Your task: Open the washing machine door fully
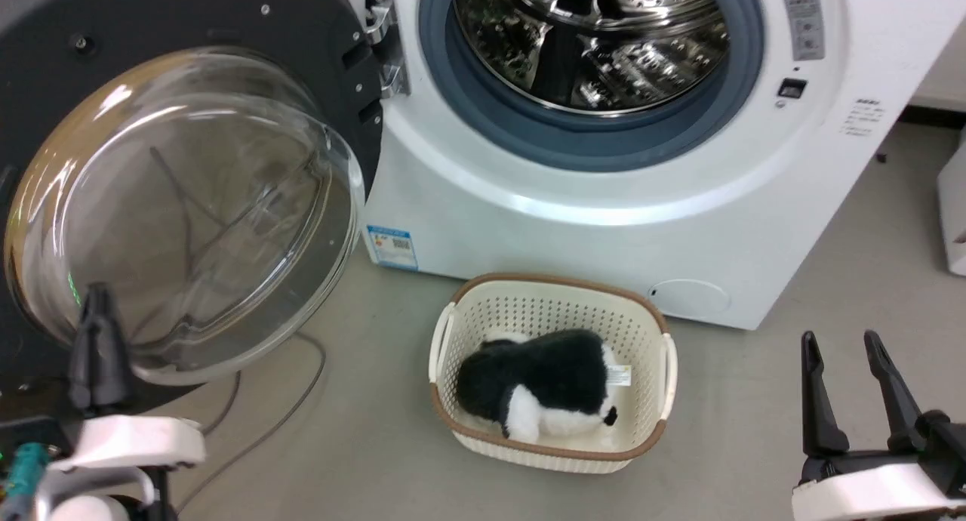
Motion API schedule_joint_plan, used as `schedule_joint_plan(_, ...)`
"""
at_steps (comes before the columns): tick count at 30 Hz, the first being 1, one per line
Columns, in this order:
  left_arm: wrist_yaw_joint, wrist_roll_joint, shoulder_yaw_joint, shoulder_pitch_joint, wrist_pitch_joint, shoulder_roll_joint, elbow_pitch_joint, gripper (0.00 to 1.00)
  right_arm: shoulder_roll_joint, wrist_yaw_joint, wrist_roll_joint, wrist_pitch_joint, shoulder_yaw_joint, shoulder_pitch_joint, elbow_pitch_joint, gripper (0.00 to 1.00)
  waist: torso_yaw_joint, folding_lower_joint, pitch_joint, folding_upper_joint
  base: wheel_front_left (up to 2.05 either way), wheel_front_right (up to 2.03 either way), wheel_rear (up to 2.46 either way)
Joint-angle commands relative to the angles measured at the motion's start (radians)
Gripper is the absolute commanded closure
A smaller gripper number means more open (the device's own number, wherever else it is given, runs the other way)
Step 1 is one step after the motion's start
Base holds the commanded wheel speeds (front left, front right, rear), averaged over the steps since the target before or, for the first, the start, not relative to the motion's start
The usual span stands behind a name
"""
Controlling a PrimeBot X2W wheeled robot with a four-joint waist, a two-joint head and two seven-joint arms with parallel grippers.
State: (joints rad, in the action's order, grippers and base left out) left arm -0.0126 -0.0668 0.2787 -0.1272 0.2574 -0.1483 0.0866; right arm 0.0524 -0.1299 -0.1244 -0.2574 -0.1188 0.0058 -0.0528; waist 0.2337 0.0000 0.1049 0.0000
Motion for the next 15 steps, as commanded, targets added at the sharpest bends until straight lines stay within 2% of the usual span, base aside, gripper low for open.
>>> schedule_joint_plan(1, -0.006, 0.008, -0.011, 0.019, 0.004, 0.013, -0.021, 0.00, -0.002, -0.001, -0.002, -0.004, -0.003, 0.016, 0.003, 0.00, -0.013, 0.0000, -0.016, 0.0000, 0.00, 0.00, 0.00)
schedule_joint_plan(15, -0.089, -0.002, -0.137, 0.104, 0.004, 0.053, -0.046, 0.00, -0.002, -0.001, -0.002, -0.004, 0.010, 0.050, 0.024, 0.00, -0.155, 0.0000, -0.085, 0.0000, 0.00, 0.00, 0.00)
